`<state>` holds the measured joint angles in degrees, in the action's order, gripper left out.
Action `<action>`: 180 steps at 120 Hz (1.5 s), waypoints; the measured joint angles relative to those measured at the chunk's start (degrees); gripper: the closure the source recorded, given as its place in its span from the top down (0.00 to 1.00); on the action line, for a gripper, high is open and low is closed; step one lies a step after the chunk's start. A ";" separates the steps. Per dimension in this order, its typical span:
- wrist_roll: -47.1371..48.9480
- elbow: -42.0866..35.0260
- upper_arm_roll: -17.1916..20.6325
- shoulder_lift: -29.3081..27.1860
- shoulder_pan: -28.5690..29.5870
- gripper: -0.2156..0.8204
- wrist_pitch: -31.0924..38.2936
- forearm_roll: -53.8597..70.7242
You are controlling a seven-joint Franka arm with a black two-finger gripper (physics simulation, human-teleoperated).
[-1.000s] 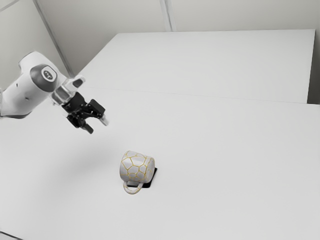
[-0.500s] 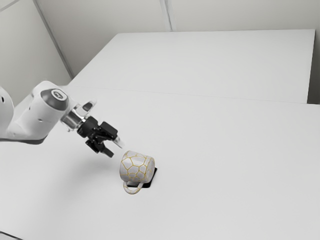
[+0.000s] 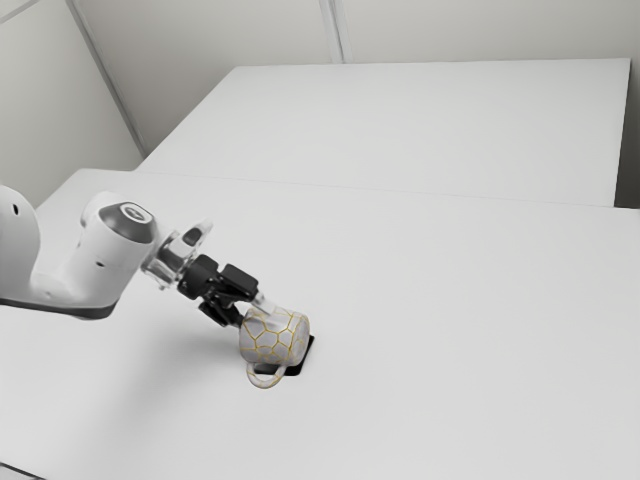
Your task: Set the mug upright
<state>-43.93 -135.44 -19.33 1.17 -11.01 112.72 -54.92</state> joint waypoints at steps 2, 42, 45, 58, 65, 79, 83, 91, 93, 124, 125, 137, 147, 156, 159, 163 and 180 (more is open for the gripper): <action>-0.13 -0.10 0.00 0.00 -0.11 0.78 0.13 -0.28; -1.78 -1.60 -0.08 0.00 -1.09 0.27 1.79 -3.51; -1.84 -1.60 -0.07 -0.01 -1.08 0.25 1.84 -3.68; -2.13 -1.60 -0.09 -0.09 -1.31 0.19 2.04 -4.82; -2.32 -1.53 -0.09 -0.51 -1.62 0.16 2.04 -5.50; -2.99 -1.52 -0.11 -0.80 -2.19 0.10 1.98 -7.65; -3.17 -1.50 -0.16 -0.87 -2.40 0.10 1.99 -8.10; -3.49 -1.46 -0.47 -1.14 -3.03 0.10 2.01 -8.79; -3.57 -1.45 -0.36 -1.27 -3.01 0.09 2.02 -8.90; -3.49 -1.12 -0.36 -2.45 -4.40 0.09 4.90 -6.45; -3.42 -1.11 -0.37 -2.47 -4.45 0.09 5.11 -6.25; -1.90 -0.96 -0.41 -2.81 -5.07 0.10 8.16 -3.78; 0.65 -0.79 -0.38 -4.54 -6.04 0.09 10.52 0.29; 3.58 -0.75 -0.38 -5.55 -7.51 0.10 12.00 3.54; 4.68 -0.74 -0.38 -5.71 -8.01 0.09 12.39 4.45; 6.30 -0.74 -0.39 -5.98 -8.54 0.09 12.90 5.91; 14.94 -0.66 -0.38 -6.94 -9.52 0.08 14.62 14.28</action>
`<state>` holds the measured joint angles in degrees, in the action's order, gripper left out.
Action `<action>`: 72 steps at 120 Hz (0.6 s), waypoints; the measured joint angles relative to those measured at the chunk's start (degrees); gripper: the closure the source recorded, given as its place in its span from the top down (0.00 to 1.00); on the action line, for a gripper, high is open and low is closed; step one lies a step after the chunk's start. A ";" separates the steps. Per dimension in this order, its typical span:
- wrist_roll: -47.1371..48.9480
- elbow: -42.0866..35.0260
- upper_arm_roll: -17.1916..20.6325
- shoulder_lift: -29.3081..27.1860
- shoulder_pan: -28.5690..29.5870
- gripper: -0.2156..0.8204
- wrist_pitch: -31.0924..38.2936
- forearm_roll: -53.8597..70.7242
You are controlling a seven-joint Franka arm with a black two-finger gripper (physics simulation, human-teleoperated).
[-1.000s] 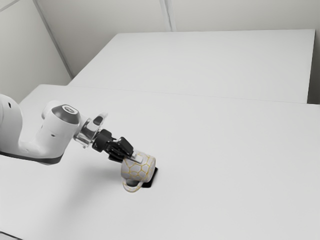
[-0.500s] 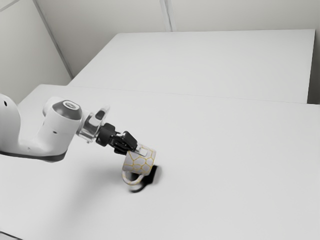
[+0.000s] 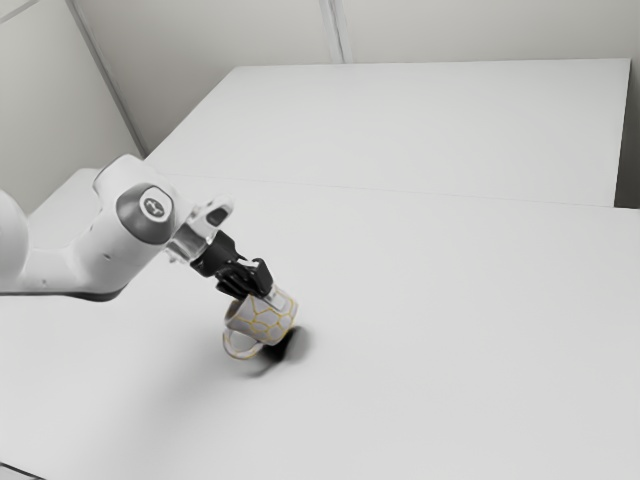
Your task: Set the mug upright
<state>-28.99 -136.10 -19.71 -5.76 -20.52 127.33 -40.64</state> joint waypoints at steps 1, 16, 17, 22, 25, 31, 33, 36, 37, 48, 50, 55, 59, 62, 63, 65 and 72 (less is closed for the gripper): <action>0.57 0.00 0.00 -0.04 -0.02 0.08 0.08 0.52; 9.47 0.48 0.03 -0.43 -1.19 0.10 1.41 9.12; 10.07 0.54 0.03 -0.41 -1.34 0.10 1.51 9.67; 12.93 0.78 0.03 -0.27 -1.94 0.10 2.03 12.17; 14.58 0.89 0.03 -0.19 -2.14 0.10 2.34 13.45; 17.79 1.21 0.03 -0.05 -2.56 0.10 2.85 15.98; 18.83 1.34 0.03 0.00 -2.68 0.10 3.00 16.77; 20.34 1.52 0.03 0.07 -2.82 0.10 3.23 17.90; 20.83 1.61 0.03 0.12 -2.85 0.10 3.30 18.31; 26.03 2.39 0.05 0.90 -3.13 0.10 3.92 22.38; 26.92 2.46 0.06 1.11 -3.19 0.10 4.00 22.96; 29.08 2.61 0.08 1.60 -3.39 0.10 4.22 24.34; 30.82 2.85 0.07 1.97 -3.65 0.10 4.40 25.62; 32.14 2.97 0.07 2.22 -3.85 0.10 4.52 26.78; 32.57 3.01 0.07 2.31 -3.91 0.10 4.55 27.16; 33.42 3.10 0.07 2.50 -4.02 0.10 4.62 27.95; 36.31 3.51 0.07 3.20 -4.37 0.10 4.80 30.71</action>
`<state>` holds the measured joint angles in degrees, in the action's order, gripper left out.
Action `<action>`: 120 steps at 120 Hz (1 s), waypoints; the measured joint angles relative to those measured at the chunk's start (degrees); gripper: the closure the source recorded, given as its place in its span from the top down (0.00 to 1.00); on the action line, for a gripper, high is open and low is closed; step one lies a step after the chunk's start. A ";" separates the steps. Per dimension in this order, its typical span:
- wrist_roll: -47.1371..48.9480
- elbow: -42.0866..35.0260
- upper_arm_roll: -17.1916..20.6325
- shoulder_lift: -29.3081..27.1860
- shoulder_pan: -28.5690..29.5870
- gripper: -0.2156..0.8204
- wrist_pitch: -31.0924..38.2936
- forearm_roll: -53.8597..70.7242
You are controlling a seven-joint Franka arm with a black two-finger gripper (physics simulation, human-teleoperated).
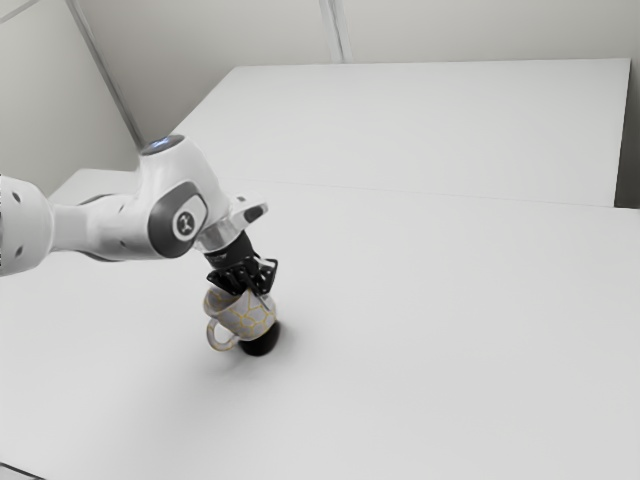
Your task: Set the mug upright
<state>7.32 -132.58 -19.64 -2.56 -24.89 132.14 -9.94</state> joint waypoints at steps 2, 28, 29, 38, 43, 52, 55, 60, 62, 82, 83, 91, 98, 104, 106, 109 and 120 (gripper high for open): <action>0.80 0.20 0.00 0.23 -0.11 0.10 0.03 0.81; 9.58 3.45 -0.14 3.11 -1.35 0.10 -1.55 6.95; 9.88 3.54 -0.16 3.15 -1.41 0.10 -1.71 7.13; 12.40 4.39 -0.18 3.44 -1.83 0.10 -3.35 8.55; 13.71 4.67 -0.13 3.63 -2.00 0.09 -4.30 9.21; 15.91 4.88 -0.07 3.85 -2.31 0.09 -6.16 10.41; 16.59 4.90 -0.07 4.08 -2.39 0.09 -6.75 10.77; 17.65 5.22 -0.07 4.43 -2.51 0.10 -7.70 11.43; 18.05 5.47 -0.09 4.67 -2.55 0.10 -8.06 11.70; 21.45 6.50 -0.01 6.77 -1.79 0.10 -10.45 13.18; 21.60 6.51 0.00 6.82 -1.73 0.09 -10.52 13.21; 22.70 6.53 0.03 7.30 -1.43 0.09 -10.64 13.33; 23.51 6.53 0.03 7.79 -1.39 0.10 -10.05 13.42; 24.16 6.53 0.02 8.18 -1.46 0.10 -9.60 13.47; 24.36 6.53 0.03 8.33 -1.48 0.10 -9.48 13.49; 24.65 6.53 0.03 8.57 -1.50 0.10 -9.31 13.51; 25.64 6.53 0.03 9.41 -1.52 0.10 -8.80 13.49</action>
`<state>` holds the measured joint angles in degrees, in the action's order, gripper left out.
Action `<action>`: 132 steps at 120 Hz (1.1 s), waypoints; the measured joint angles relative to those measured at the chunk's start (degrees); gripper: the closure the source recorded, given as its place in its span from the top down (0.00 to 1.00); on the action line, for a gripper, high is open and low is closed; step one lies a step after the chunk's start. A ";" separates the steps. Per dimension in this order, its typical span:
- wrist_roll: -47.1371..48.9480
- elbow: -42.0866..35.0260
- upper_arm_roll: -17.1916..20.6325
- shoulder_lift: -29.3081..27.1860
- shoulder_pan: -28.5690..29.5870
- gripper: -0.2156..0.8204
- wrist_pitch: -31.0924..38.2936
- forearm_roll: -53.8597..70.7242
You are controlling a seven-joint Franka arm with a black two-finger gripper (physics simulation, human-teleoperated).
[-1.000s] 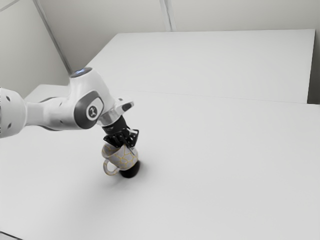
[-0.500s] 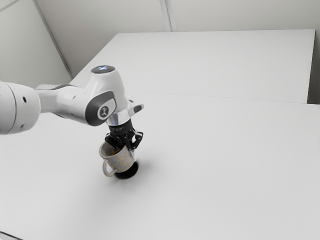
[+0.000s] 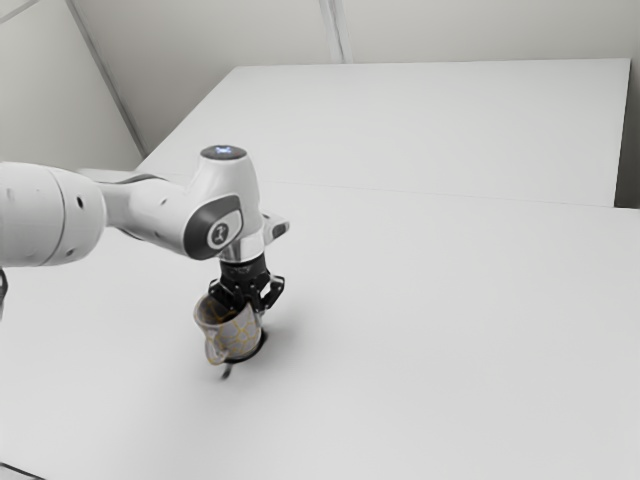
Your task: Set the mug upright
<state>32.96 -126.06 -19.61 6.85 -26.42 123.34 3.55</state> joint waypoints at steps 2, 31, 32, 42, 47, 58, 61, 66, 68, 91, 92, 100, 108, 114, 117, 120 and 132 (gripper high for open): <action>0.16 0.00 0.00 0.13 0.00 0.10 0.07 -0.02; 1.78 0.12 -0.05 0.81 0.02 0.42 0.66 -1.14; 1.82 0.13 -0.06 0.81 0.02 0.43 0.67 -1.21; 2.17 0.62 -0.03 0.83 0.03 0.55 0.74 -1.74; 2.30 0.81 -0.06 0.75 0.01 0.59 0.76 -1.93; 2.50 1.08 -0.06 -0.01 0.09 0.66 0.62 -2.20; 2.53 1.17 -0.06 -0.32 0.11 0.68 0.54 -2.26; 2.56 1.25 -0.06 -0.77 0.14 0.70 0.40 -2.32; 2.57 1.29 -0.07 -0.89 0.16 0.70 0.35 -2.35; 2.18 3.21 -0.08 -2.33 0.48 0.76 -0.64 -2.48; 2.12 3.31 -0.08 -2.41 0.49 0.76 -0.69 -2.48; 1.56 4.75 -0.08 -3.06 0.64 0.77 -1.28 -2.47; 0.71 6.88 -0.08 -3.69 0.99 0.77 -2.73 -2.44; -0.08 8.28 -0.08 -4.06 1.44 0.78 -3.95 -2.42; -0.57 9.00 -0.08 -4.30 1.71 0.78 -4.55 -2.39; -1.14 9.82 -0.08 -4.48 2.01 0.78 -5.17 -2.36; -4.58 13.77 -0.09 -4.93 3.40 0.78 -7.40 -1.84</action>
<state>28.38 -112.29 -19.69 1.92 -23.01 115.94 1.71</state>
